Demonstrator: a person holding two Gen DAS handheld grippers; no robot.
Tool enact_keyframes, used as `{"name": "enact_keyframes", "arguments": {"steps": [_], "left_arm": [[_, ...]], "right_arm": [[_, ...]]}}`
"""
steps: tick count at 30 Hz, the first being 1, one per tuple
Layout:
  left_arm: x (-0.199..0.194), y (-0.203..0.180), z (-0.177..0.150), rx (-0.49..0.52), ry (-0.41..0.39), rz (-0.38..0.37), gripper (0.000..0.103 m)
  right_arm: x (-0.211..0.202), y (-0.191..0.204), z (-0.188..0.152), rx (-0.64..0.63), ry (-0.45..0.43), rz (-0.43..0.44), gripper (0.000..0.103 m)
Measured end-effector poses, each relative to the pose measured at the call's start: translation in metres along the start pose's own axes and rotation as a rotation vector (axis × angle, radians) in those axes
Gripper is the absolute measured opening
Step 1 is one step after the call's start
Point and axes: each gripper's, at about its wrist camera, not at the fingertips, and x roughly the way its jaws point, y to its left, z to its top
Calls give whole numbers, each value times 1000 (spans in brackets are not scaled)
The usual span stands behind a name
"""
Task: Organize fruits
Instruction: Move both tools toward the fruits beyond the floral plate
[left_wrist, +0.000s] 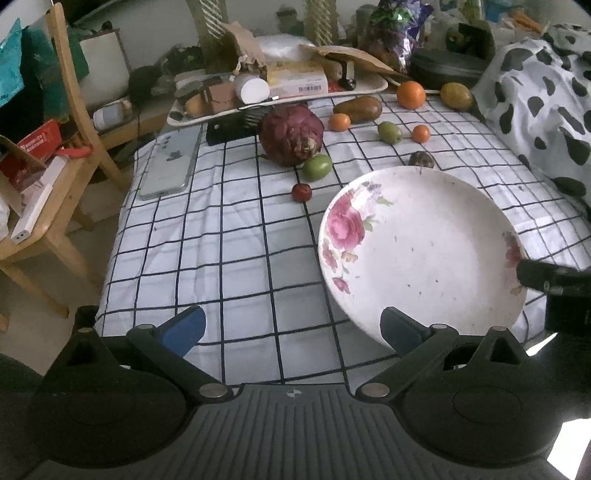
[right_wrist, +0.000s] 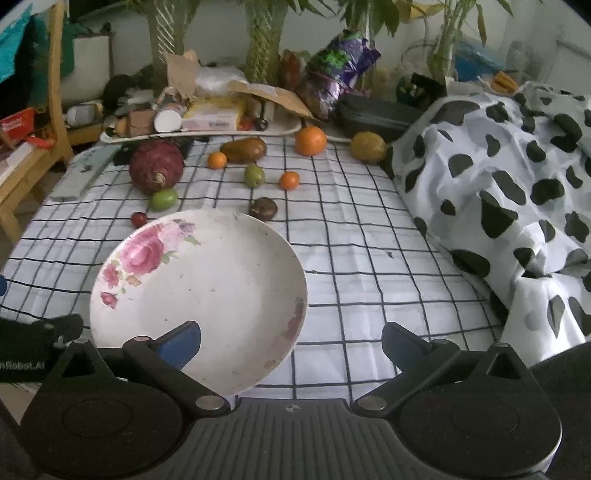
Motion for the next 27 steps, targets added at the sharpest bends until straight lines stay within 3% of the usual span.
{"name": "enact_keyframes", "arguments": {"steps": [12,22,27], "left_arm": [[-18,3,-1,-9,-21,-5,103],[-5,11,-3,-35,-119,-91,102],[2,12,-2,-38,-126,-111,102]], "right_arm": [[-11,-4,3,33,-35,84,103],[1,-1,8,19,-18,71,103],[12,3,8,-12,1,61,103]]}}
